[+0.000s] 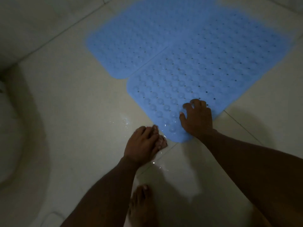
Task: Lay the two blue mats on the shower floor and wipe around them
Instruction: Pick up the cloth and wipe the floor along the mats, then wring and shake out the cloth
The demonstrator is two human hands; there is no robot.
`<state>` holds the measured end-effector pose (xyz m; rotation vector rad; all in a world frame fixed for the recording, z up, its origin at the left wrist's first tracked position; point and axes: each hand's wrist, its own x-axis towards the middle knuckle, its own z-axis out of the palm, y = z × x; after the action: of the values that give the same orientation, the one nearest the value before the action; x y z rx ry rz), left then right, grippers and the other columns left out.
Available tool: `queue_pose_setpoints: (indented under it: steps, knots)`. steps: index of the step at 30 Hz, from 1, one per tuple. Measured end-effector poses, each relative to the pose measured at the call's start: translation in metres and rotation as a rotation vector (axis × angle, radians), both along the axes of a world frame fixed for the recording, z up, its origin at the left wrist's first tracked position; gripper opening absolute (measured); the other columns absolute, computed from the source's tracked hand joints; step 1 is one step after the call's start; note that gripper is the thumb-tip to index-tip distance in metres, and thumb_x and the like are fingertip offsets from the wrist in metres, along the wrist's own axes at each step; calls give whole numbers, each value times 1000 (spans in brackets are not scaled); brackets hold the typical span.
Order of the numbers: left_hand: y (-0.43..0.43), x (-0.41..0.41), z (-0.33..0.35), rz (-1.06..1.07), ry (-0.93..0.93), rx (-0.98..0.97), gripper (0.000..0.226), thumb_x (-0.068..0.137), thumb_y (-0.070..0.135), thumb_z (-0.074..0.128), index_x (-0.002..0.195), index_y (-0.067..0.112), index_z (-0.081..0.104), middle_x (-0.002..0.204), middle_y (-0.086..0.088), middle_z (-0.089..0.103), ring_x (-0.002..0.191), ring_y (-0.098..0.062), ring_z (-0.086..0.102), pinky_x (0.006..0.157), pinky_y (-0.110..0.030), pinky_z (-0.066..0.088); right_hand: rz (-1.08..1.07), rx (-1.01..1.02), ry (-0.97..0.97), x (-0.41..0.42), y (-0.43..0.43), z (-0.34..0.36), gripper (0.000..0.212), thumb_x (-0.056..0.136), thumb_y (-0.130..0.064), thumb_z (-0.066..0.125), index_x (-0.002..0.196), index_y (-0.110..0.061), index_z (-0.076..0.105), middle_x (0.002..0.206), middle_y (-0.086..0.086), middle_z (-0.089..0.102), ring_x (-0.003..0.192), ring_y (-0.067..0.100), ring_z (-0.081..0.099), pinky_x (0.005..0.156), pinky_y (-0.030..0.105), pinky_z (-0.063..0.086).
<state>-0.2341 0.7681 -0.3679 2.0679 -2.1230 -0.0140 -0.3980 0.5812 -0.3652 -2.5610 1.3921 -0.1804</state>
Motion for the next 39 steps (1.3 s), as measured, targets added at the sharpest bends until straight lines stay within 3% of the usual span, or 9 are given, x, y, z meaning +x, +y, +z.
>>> queue_pose_setpoints:
  steps: [5,11,16,20,22,27,32,36,39]
  knots:
    - [-26,35,4,366,7,133,30,81,39,71,104,19,73,113,-9,68,94,-38,60,73,-40,48,113,55,-31,26,23,-3,41,76,-40,53,99,-10,69,110,15,61,99,39,57,74,45,49]
    - [-56,49,20,441,-11,250,32,87,42,64,107,17,68,111,-10,64,97,-37,59,75,-41,45,115,108,-5,40,6,7,36,80,-36,56,101,-10,69,102,16,62,96,41,57,77,45,49]
    - [-73,50,43,726,411,264,32,101,40,47,91,16,64,100,-12,66,98,-35,62,75,-36,43,7,491,-118,64,-17,26,25,86,-31,63,109,-22,66,111,8,66,108,29,60,95,37,48]
    - [-100,68,82,861,819,288,42,99,42,46,87,11,73,96,-11,75,98,-31,68,86,-34,50,-132,1017,-366,90,-41,67,26,86,-23,67,112,-26,69,95,4,69,78,18,62,63,21,47]
    - [-119,78,110,874,1033,222,42,95,42,48,83,12,75,92,-12,76,91,-30,72,90,-47,59,-85,1099,-357,99,-53,99,23,89,-27,66,111,-29,70,101,3,69,87,19,64,67,27,46]
    - [-165,98,186,776,1244,102,30,104,20,52,94,2,74,93,-19,72,80,-26,70,75,-38,62,-21,1025,-476,122,-90,174,12,85,-25,71,97,-24,71,114,8,71,111,24,66,75,32,46]
    - [-199,115,253,636,1287,51,31,106,21,52,103,2,76,100,-21,76,83,-27,74,73,-39,63,81,939,-604,136,-116,247,40,86,-22,74,123,-26,57,108,17,69,102,27,68,69,33,49]
    - [-215,125,292,559,1128,-7,31,106,20,51,105,4,78,99,-21,76,91,-32,75,81,-47,63,148,747,-596,135,-129,283,17,86,-24,76,92,-14,64,83,11,64,75,20,60,63,28,46]
    - [-222,128,312,549,971,-98,31,97,31,56,91,11,79,88,-19,77,87,-35,75,79,-54,63,149,602,-648,135,-136,300,27,81,-24,81,71,-17,57,71,2,59,67,14,53,63,28,41]
